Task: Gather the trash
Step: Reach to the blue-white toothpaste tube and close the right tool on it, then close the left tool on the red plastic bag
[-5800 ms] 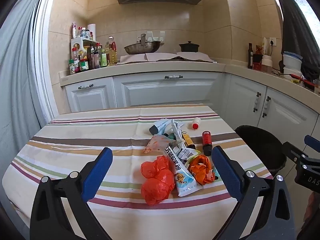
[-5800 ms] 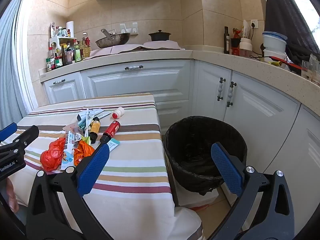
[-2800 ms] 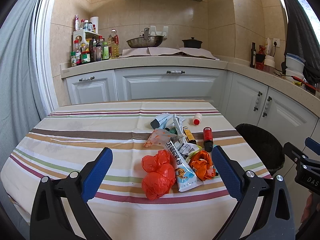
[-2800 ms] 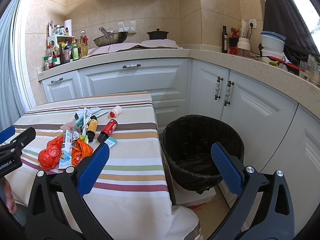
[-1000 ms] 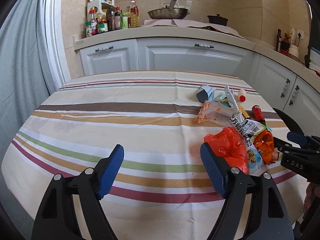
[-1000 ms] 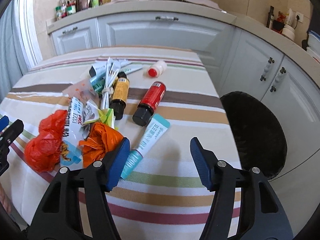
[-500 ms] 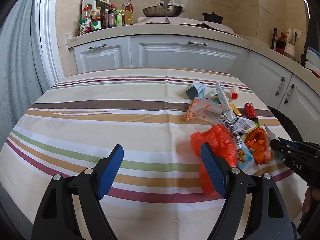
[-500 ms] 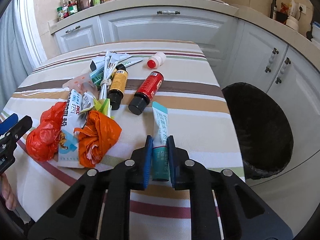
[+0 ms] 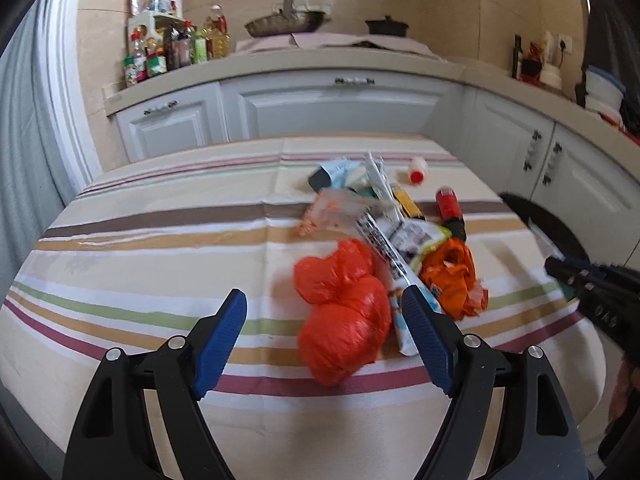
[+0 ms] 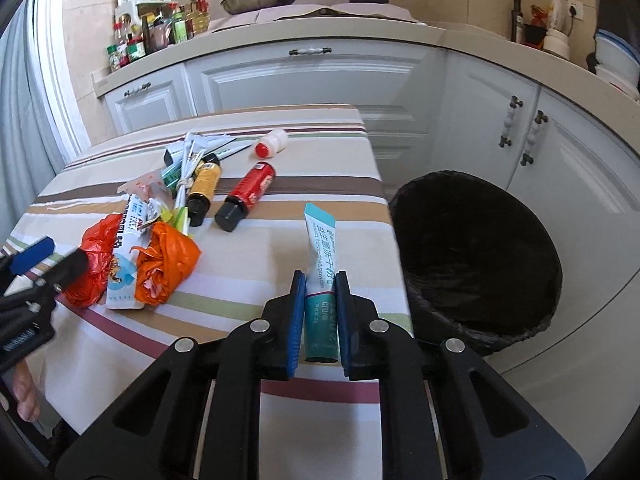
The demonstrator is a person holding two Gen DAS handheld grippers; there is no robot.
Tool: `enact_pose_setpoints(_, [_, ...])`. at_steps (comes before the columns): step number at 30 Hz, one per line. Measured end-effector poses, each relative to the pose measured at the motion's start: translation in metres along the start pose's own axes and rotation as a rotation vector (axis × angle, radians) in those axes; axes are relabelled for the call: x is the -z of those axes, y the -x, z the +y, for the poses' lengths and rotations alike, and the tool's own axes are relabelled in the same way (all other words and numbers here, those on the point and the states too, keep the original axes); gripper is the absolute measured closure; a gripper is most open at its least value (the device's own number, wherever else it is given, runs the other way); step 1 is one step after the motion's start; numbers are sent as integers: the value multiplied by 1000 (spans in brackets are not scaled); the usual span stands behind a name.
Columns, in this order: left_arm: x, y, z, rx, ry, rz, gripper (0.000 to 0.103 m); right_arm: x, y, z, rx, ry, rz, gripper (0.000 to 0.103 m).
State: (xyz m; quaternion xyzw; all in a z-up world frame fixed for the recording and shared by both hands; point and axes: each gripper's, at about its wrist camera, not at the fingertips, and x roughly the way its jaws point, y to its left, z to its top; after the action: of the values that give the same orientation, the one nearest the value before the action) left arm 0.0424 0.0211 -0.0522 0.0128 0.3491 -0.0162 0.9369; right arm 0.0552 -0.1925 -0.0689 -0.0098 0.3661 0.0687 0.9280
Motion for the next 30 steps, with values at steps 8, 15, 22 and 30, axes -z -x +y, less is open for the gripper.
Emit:
enact_pose_setpoints(8, [7,-9,0,37,11,47,61,5,4,-15,-6,-34,-16,88])
enact_pose_setpoints(15, [12,-2,3,35,13,29,65,6,8,-12,-5,-29,-29,88])
enact_pose_setpoints(22, [-1,17,13,21,54,-30,65,3,19,-14,10,-29,-63,88])
enact_pose_setpoints(30, [-35,29,-20,81,4,-120,65,-9,33,-31,41,-50,-117,88])
